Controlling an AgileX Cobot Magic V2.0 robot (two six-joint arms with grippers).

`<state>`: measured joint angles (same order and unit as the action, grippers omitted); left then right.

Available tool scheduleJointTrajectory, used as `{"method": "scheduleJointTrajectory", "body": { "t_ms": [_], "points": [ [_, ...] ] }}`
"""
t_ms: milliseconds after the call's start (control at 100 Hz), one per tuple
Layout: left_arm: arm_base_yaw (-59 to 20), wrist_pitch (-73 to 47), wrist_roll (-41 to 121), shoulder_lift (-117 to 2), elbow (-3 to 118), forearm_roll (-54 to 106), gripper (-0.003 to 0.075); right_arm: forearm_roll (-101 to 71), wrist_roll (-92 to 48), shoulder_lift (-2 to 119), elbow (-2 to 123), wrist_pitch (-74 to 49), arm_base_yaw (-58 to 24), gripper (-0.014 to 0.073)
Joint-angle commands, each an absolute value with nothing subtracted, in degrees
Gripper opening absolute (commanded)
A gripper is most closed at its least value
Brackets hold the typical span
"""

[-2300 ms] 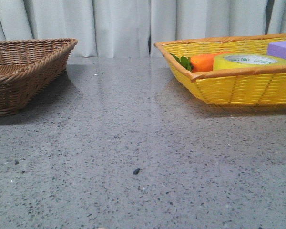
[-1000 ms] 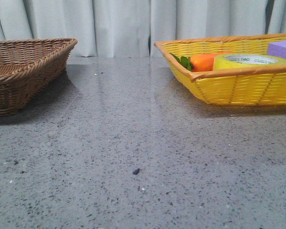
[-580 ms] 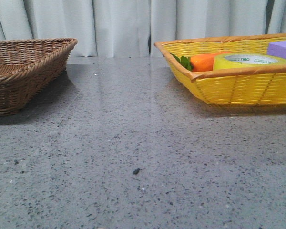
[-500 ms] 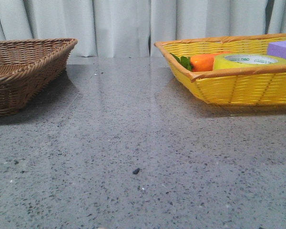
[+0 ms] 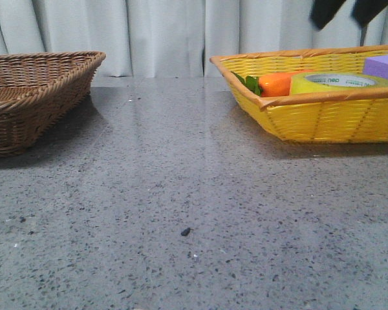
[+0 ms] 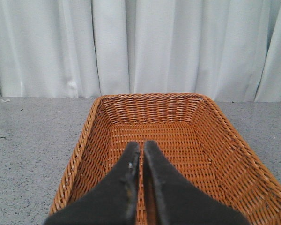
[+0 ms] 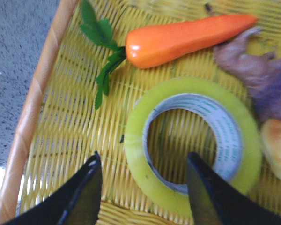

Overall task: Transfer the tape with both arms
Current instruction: 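Lower the right gripper into the yellow basket and grasp the tape roll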

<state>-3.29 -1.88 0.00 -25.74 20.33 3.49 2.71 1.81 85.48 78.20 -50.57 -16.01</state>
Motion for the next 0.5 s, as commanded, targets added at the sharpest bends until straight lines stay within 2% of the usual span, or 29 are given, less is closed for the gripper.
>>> {"method": "scheduleJointTrajectory", "body": {
  "t_ms": [0, 220, 490],
  "points": [
    [-3.76, 3.17, -0.43, -26.42, 22.47, 3.88, -0.0021, 2.98, 1.30, 88.50, 84.07, -52.85, -16.49, 0.0335],
    [-3.76, 3.17, -0.43, -26.42, 22.47, 3.88, -0.0021, 2.96, 1.30, 98.15, 90.45, -60.15, -16.49, 0.0335],
    [-3.76, 3.17, -0.43, -26.42, 22.47, 3.88, -0.0021, 2.96, 1.30, 102.05, 91.01, -60.78, -16.49, 0.0327]
  ]
}}
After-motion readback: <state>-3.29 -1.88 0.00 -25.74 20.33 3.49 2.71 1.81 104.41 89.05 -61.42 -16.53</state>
